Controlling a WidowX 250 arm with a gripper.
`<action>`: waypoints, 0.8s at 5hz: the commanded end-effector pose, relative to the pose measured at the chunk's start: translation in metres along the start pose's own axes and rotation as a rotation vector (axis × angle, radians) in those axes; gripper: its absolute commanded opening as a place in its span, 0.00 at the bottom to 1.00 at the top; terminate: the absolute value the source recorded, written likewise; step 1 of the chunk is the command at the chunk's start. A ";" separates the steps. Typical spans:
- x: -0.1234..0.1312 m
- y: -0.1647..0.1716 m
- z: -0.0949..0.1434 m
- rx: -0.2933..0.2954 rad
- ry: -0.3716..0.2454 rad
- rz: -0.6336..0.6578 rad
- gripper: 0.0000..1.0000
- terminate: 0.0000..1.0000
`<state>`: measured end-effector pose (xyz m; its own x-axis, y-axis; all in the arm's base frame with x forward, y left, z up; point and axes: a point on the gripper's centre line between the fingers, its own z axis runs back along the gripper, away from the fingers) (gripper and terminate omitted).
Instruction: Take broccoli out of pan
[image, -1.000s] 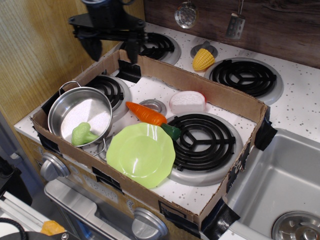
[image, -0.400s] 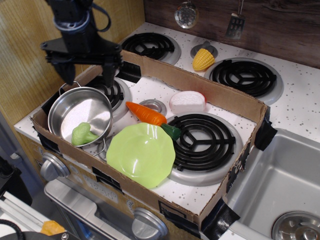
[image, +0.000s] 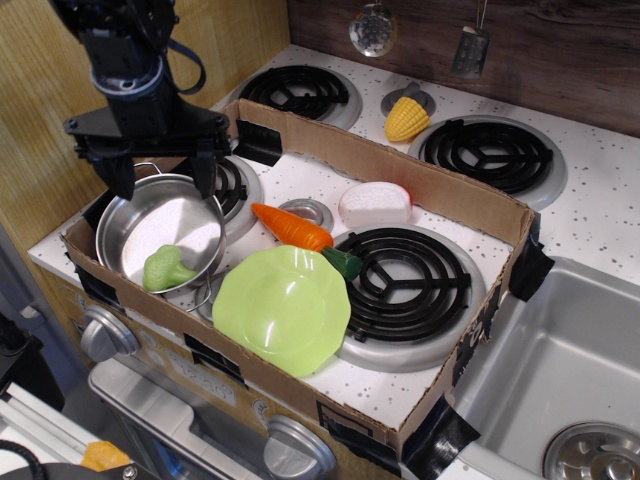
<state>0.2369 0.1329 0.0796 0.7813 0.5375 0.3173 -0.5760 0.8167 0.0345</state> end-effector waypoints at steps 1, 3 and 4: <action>-0.015 0.000 -0.014 -0.032 -0.010 0.068 1.00 0.00; -0.017 -0.002 -0.029 -0.034 -0.011 0.082 1.00 0.00; -0.017 -0.003 -0.035 -0.038 0.002 0.083 1.00 0.00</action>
<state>0.2305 0.1291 0.0328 0.7387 0.6097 0.2875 -0.6309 0.7755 -0.0237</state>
